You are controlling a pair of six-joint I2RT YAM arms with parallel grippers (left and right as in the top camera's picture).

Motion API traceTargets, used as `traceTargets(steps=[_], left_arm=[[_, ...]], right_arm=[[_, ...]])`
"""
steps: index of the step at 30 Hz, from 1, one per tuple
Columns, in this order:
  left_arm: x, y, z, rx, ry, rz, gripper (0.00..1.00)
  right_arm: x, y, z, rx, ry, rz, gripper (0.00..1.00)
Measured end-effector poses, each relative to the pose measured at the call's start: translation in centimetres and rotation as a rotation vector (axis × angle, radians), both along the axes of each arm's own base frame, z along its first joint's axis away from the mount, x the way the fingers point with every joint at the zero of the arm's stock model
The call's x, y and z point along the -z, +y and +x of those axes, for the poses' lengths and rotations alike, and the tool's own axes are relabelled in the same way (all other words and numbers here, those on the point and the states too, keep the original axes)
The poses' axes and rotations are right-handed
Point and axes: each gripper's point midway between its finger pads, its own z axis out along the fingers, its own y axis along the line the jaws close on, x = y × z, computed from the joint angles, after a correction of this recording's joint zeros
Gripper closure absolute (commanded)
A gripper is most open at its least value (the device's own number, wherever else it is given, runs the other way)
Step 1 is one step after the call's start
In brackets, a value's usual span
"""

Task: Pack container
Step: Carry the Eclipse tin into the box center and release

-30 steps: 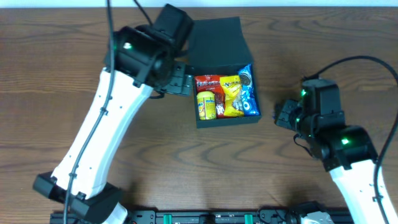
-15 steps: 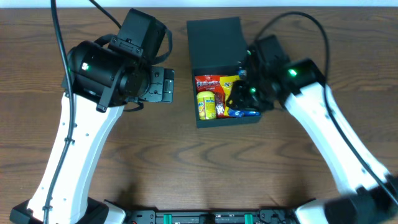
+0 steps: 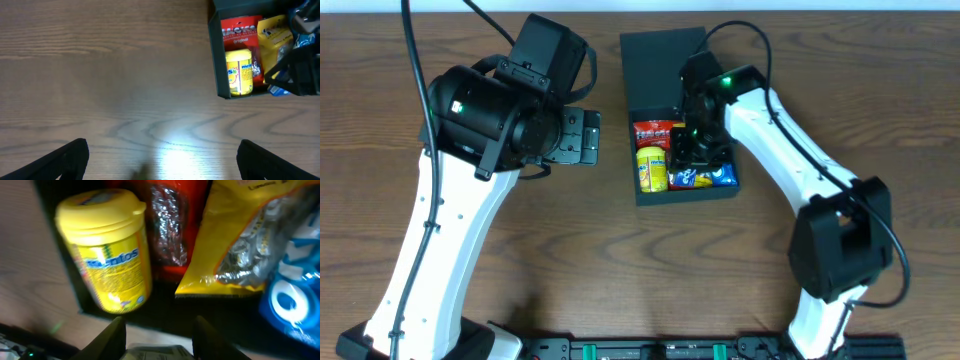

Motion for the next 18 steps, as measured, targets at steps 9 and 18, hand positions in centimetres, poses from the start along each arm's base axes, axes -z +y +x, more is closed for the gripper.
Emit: traceTargets(steps=[9, 18], left_arm=[[0.0, 0.0, 0.0, 0.000, 0.000, 0.000, 0.05], [0.0, 0.0, 0.0, 0.000, 0.000, 0.000, 0.05]], right_arm=[[2.4, -1.2, -0.2, -0.005, 0.046, -0.089, 0.99], [2.4, -1.6, -0.3, -0.007, 0.049, -0.112, 0.37]])
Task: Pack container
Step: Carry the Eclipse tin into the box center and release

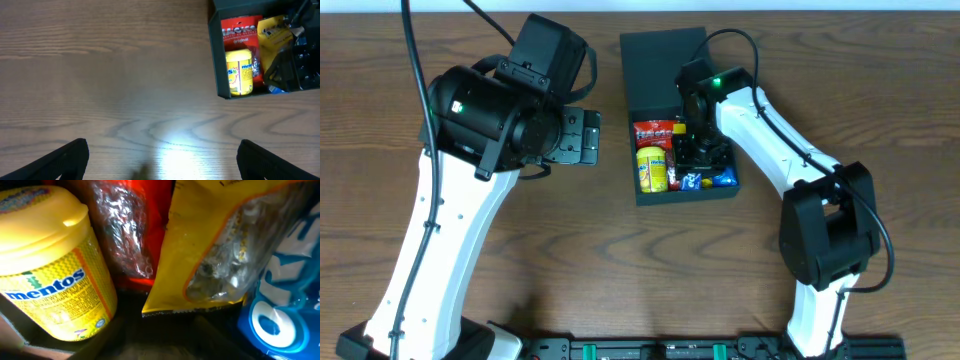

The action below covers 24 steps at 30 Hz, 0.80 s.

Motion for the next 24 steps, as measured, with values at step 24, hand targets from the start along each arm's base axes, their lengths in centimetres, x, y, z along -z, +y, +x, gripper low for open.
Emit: traceTargets(steps=[24], left_arm=[[0.0, 0.0, 0.0, 0.003, 0.000, 0.001, 0.05]], right_arm=[[-12.6, -1.3, -0.8, -0.104, -0.207, -0.058, 0.01]])
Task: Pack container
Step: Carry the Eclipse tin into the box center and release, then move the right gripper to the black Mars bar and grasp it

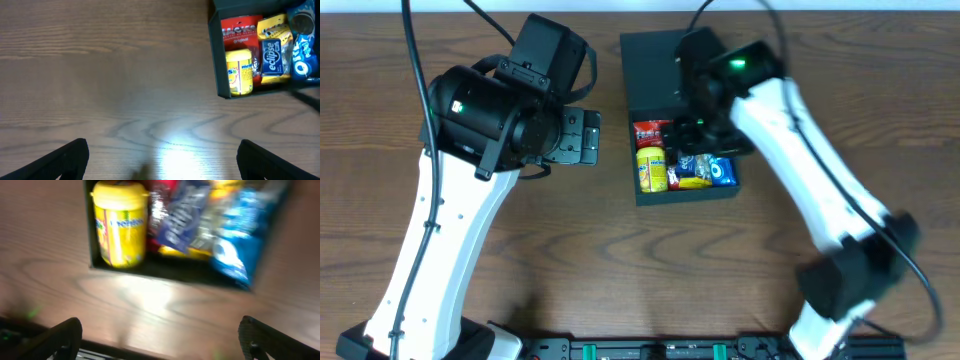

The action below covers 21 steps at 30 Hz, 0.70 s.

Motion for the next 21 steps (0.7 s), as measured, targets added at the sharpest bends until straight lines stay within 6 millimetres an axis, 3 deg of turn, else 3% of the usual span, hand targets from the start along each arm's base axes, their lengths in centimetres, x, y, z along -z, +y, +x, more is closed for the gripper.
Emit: traceTargets(steps=[2, 5, 15, 18, 21], left_arm=[[0.0, 0.0, 0.0, 0.000, 0.000, 0.000, 0.05], [0.0, 0.0, 0.0, 0.000, 0.000, 0.000, 0.05], [0.0, 0.0, 0.0, 0.000, 0.000, 0.000, 0.05], [0.0, 0.0, 0.0, 0.000, -0.001, 0.000, 0.05], [0.0, 0.0, 0.0, 0.000, -0.002, -0.001, 0.05]], right_arm=[[-2.4, -2.8, -0.8, 0.022, -0.045, -0.061, 0.01], [-4.1, -8.2, -1.9, 0.091, -0.043, -0.165, 0.01], [-2.5, -21.6, 1.0, 0.328, -0.023, -0.249, 0.01], [-2.3, -24.0, 1.5, 0.311, -0.046, -0.221, 0.01], [-1.5, -24.5, 2.7, 0.233, -0.083, -0.165, 0.01]])
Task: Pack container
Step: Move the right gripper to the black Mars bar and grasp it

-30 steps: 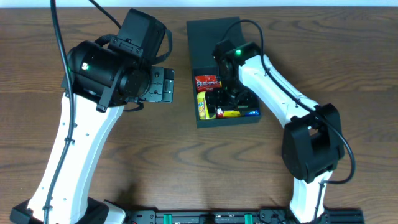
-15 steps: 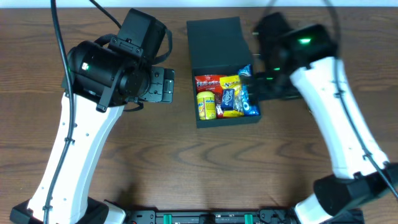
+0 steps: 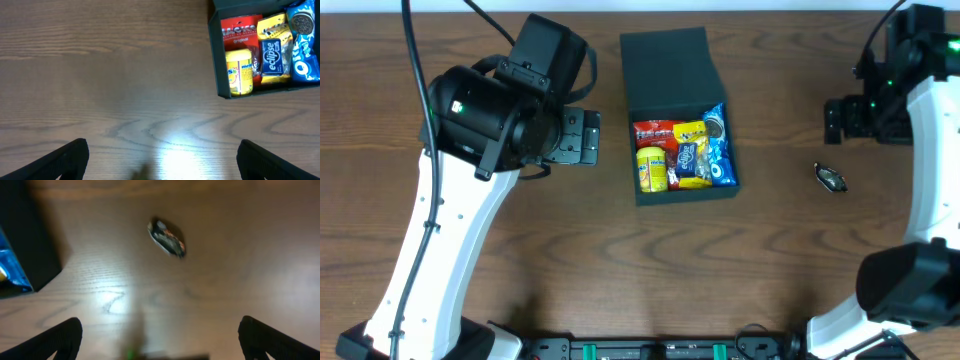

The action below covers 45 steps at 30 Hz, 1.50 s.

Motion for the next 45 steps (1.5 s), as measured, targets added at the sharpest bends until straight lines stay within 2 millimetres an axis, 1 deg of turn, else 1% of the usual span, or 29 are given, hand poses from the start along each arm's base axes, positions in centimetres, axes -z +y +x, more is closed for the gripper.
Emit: traceTargets(steps=[1, 5, 7, 10, 12, 15, 18, 22, 23, 25, 29, 32, 36, 37, 45], left_arm=[[0.0, 0.0, 0.0, 0.000, 0.000, 0.000, 0.05], [0.0, 0.0, 0.0, 0.000, 0.001, 0.000, 0.05], [0.1, 0.0, 0.0, 0.000, 0.003, 0.002, 0.05], [0.6, 0.0, 0.0, 0.000, 0.016, 0.008, 0.05], [1.4, -0.1, 0.1, 0.000, 0.032, 0.016, 0.05], [2.2, 0.0, 0.1, 0.000, 0.058, 0.029, 0.05], [2.4, 0.0, 0.1, 0.000, 0.062, 0.031, 0.05], [2.3, 0.1, 0.1, -0.003, 0.060, 0.039, 0.05], [2.3, 0.2, 0.1, -0.004, 0.060, 0.045, 0.05], [2.4, 0.3, 0.0, -0.005, 0.063, 0.049, 0.05], [2.4, 0.3, 0.0, -0.006, 0.062, 0.051, 0.05], [2.4, 0.3, 0.0, -0.006, 0.062, 0.051, 0.05], [2.3, 0.3, 0.1, -0.006, 0.059, 0.050, 0.05], [2.3, 0.3, 0.1, -0.006, 0.059, 0.049, 0.05], [2.3, 0.3, 0.1, -0.006, 0.057, 0.049, 0.05]], right_arm=[[0.4, -0.1, 0.8, -0.047, -0.027, 0.017, 0.01], [1.9, 0.0, 2.4, -0.186, -0.072, 0.024, 0.01], [3.2, -0.1, 3.1, -0.244, -0.076, 0.012, 0.01], [4.9, -0.6, 4.3, -0.276, -0.073, -0.010, 0.01], [6.9, -1.2, 5.0, -0.287, -0.039, -0.028, 0.01], [10.2, -1.8, 5.0, -0.306, 0.051, -0.032, 0.01], [12.8, -2.0, 4.7, -0.317, 0.124, -0.021, 0.01], [17.1, -1.9, 3.3, -0.326, 0.261, 0.023, 0.01], [17.7, -2.0, 2.9, -0.322, 0.283, 0.033, 0.04], [18.0, -2.6, 2.3, -0.306, 0.302, 0.042, 0.04], [18.0, -4.5, 1.3, -0.249, 0.314, 0.062, 0.05], [17.9, -5.5, 0.3, -0.205, 0.324, 0.097, 0.09], [17.9, -5.6, 0.1, -0.191, 0.321, 0.121, 0.08], [17.9, -5.6, 0.2, -0.191, 0.317, 0.125, 0.01], [18.1, -5.6, 0.9, -0.193, 0.288, 0.117, 0.01]])
